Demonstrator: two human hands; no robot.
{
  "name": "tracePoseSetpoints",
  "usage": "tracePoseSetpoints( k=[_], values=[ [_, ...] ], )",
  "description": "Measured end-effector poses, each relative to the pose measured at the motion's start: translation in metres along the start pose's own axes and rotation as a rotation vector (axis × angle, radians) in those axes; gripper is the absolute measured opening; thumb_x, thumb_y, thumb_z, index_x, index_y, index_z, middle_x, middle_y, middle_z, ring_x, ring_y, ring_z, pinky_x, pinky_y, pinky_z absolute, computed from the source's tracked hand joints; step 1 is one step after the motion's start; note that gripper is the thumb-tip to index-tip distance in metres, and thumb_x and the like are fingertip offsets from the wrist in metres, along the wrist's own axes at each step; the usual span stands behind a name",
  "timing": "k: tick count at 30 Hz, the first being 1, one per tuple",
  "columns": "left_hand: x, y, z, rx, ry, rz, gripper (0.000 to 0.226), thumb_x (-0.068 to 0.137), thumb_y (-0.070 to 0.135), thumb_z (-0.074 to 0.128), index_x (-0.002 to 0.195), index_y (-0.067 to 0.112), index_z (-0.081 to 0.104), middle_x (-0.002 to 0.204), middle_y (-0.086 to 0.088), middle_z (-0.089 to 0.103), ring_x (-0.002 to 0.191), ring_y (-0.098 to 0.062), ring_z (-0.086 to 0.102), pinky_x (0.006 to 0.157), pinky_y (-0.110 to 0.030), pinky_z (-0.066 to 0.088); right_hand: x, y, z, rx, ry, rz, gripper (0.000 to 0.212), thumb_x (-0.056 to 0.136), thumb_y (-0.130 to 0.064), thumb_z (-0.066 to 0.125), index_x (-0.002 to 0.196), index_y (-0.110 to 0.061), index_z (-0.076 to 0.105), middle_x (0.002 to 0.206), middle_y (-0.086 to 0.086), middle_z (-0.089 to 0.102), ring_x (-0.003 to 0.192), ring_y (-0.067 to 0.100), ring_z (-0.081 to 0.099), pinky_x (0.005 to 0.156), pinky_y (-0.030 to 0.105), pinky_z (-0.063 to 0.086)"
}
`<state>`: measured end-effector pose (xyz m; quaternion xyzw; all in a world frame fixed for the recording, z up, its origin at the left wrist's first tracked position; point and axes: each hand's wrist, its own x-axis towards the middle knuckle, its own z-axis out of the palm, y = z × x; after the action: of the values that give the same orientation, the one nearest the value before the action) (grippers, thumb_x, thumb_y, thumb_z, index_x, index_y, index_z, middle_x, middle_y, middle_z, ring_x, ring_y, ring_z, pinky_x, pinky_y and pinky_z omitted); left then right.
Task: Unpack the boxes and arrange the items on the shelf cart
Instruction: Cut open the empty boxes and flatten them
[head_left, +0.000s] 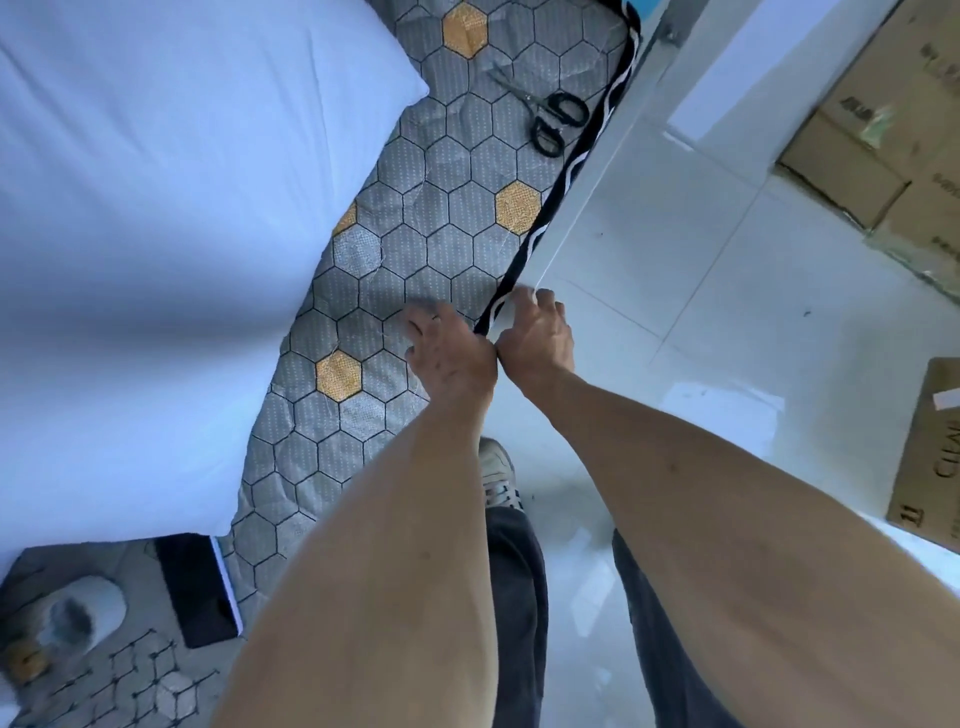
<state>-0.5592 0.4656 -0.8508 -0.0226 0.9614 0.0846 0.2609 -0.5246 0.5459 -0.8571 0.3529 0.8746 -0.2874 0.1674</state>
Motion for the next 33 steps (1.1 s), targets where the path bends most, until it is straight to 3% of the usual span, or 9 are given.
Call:
tracePoseSetpoints(
  k=[4,7,9,12,17,20,26,33],
  values=[
    [-0.005,0.032,0.013,0.091,0.027,0.103,0.049,0.088,0.020,0.059,0.132,0.003,0.044,0.141,-0.021,0.038,0.125,-0.035,0.043,0.095,-0.043,0.043,0.001,0.036,-0.011,0.059,-0.005,0.091,0.045,0.085,-0.009,0.050,0.130,-0.008,0.048,0.123,0.014,0.047,0.113,0.034,0.045,0.091,0.042,0.044],
    [-0.018,0.074,0.028,0.141,-0.018,0.170,0.050,0.089,0.021,0.058,0.133,0.005,0.043,0.149,-0.024,0.030,0.129,-0.036,0.039,0.094,-0.041,0.042,0.003,0.081,-0.029,0.047,-0.007,0.137,0.043,0.086,-0.008,0.048,0.129,-0.009,0.047,0.124,0.014,0.045,0.113,0.033,0.044,0.090,0.040,0.043],
    [-0.027,0.104,0.039,0.157,-0.061,0.148,0.048,0.091,0.022,0.058,0.134,0.007,0.042,0.155,-0.028,0.019,0.129,-0.037,0.039,0.093,-0.041,0.043,0.008,0.115,-0.045,0.068,0.004,0.208,0.044,0.085,-0.007,0.047,0.129,-0.008,0.047,0.124,0.014,0.045,0.114,0.033,0.044,0.090,0.040,0.043],
    [-0.044,0.152,0.058,0.156,-0.123,0.128,0.046,0.091,0.020,0.057,0.131,0.005,0.041,0.150,-0.023,0.026,0.127,-0.035,0.038,0.091,-0.043,0.045,0.015,0.173,-0.077,0.125,0.038,0.339,0.045,0.084,-0.005,0.047,0.129,-0.009,0.047,0.126,0.014,0.045,0.115,0.033,0.043,0.091,0.039,0.041],
    [-0.076,0.244,0.086,0.298,-0.166,0.393,0.042,0.090,0.017,0.056,0.128,0.007,0.043,0.146,-0.018,0.028,0.126,-0.032,0.038,0.082,-0.040,0.041,0.016,0.269,-0.132,0.199,0.099,0.559,0.042,0.083,-0.005,0.046,0.124,-0.009,0.049,0.122,0.014,0.046,0.112,0.032,0.044,0.091,0.039,0.041],
    [-0.100,0.310,0.102,0.329,-0.187,0.432,0.042,0.091,0.021,0.057,0.128,0.007,0.043,0.139,-0.018,0.033,0.122,-0.033,0.042,0.084,-0.041,0.044,0.010,0.320,-0.169,0.228,0.132,0.659,0.041,0.083,-0.005,0.045,0.123,-0.010,0.049,0.122,0.014,0.046,0.112,0.032,0.044,0.093,0.039,0.040],
    [-0.175,0.439,0.137,0.363,-0.246,0.701,0.043,0.091,0.019,0.055,0.131,0.006,0.042,0.137,-0.016,0.035,0.119,-0.033,0.044,0.083,-0.041,0.044,0.004,0.424,-0.254,0.163,0.202,0.741,0.037,0.084,-0.010,0.049,0.120,-0.009,0.049,0.120,0.016,0.045,0.112,0.034,0.044,0.094,0.041,0.037],
    [-0.215,0.503,0.181,0.540,-0.299,0.915,0.041,0.092,0.020,0.055,0.128,0.006,0.042,0.133,-0.017,0.037,0.116,-0.032,0.045,0.079,-0.040,0.043,-0.002,0.492,-0.293,0.332,0.324,0.978,0.034,0.085,-0.009,0.046,0.119,-0.009,0.051,0.116,0.016,0.047,0.106,0.033,0.046,0.090,0.041,0.042]
  ],
)
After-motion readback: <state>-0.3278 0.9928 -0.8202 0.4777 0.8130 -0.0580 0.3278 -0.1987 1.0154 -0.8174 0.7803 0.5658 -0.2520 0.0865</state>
